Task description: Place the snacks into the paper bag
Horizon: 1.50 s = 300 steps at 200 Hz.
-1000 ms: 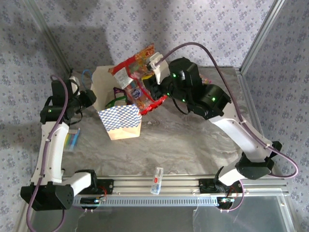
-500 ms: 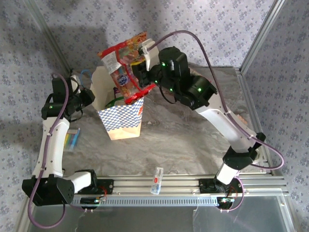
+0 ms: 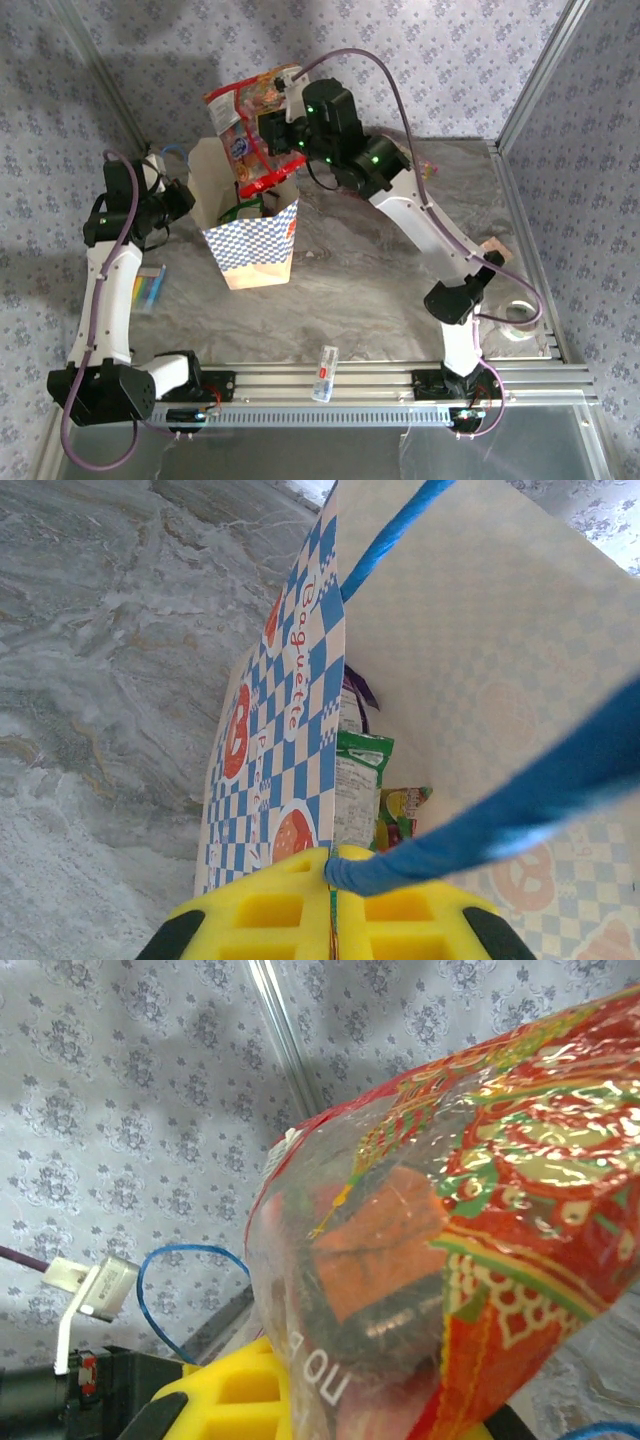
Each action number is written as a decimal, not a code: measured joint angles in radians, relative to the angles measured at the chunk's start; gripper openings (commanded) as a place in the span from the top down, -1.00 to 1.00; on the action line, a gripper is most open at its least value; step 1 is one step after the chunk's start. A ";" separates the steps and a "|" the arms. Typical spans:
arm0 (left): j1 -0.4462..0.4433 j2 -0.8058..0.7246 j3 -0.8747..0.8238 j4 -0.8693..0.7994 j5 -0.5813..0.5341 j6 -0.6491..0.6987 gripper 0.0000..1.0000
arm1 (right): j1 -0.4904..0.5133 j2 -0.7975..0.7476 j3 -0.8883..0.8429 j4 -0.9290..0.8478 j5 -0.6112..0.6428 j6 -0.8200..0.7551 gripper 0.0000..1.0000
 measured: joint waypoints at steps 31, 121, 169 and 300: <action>0.000 0.002 0.000 0.001 0.009 0.000 0.85 | 0.004 0.047 0.053 -0.005 -0.018 0.031 1.00; 0.000 0.002 0.000 0.001 0.019 0.000 0.85 | 0.045 0.135 0.106 -0.046 -0.003 0.085 1.00; 0.000 0.002 0.000 0.001 0.018 0.000 0.85 | 0.076 0.137 0.108 -0.073 0.043 0.095 1.00; 0.006 0.002 0.000 0.007 0.019 0.000 0.85 | 0.084 0.184 0.109 -0.117 0.084 0.247 1.00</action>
